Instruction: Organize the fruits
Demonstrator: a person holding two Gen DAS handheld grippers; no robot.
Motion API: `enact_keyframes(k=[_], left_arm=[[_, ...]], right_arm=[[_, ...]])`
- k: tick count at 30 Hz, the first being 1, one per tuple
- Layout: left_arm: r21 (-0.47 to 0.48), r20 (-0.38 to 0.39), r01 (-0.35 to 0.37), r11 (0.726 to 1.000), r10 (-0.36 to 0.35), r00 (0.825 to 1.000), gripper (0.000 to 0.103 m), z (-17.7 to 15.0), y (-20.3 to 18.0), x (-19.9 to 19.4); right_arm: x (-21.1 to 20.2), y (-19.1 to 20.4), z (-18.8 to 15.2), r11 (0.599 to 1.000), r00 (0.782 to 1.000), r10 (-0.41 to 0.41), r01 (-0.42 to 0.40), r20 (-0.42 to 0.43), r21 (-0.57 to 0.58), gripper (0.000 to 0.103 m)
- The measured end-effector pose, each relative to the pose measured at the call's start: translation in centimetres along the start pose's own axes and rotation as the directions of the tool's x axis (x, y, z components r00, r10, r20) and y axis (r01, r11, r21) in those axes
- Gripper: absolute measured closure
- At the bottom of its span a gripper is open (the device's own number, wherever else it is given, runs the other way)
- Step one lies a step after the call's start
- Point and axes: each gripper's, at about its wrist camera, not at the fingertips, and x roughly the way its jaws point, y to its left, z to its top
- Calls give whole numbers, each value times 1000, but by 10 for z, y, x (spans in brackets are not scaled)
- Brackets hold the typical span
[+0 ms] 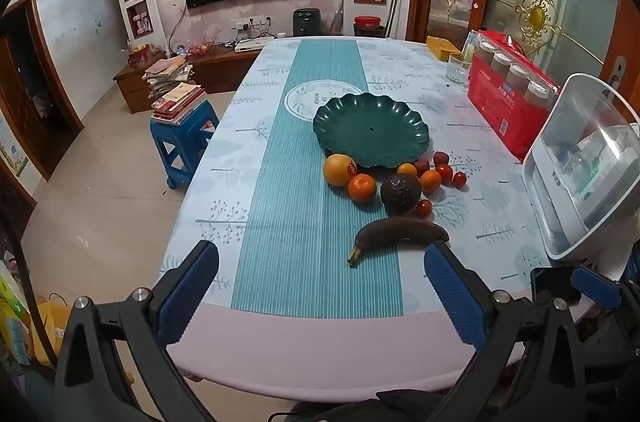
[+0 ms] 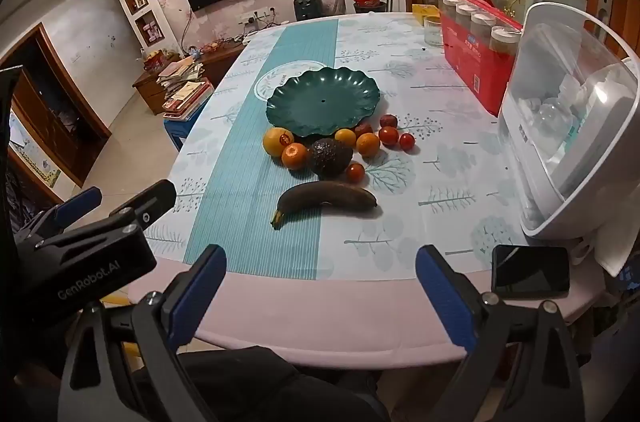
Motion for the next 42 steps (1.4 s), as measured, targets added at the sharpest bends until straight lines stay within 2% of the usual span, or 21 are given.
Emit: enact_keyframes(k=[7,13,20,41,42], left_arm=[[0,1,15,1000,-15,1000,1,1,5,4],[10,-9,1,1000,-1,1000,1,18,-3,3],[12,0,-5,1000,5,1000,1,13,-9,7],[-28,-12,-15,1000,15,1000,1,-3,5,-5],[-27,-12,-15,1000,14,1000,1,-3,5,-6]], right_arm=[[5,-3,4,1000,1000,-3,3,-5,-4,7],[8,-6,8,1000,1000,-1,1,-5,-2,7],[8,-5,8,1000,1000,-3,3,-7,0,7],[9,0,11,1000,1000,0,0,-2,-16,7],[-2,3,3,1000,1000,5,-5,0,-24,7]])
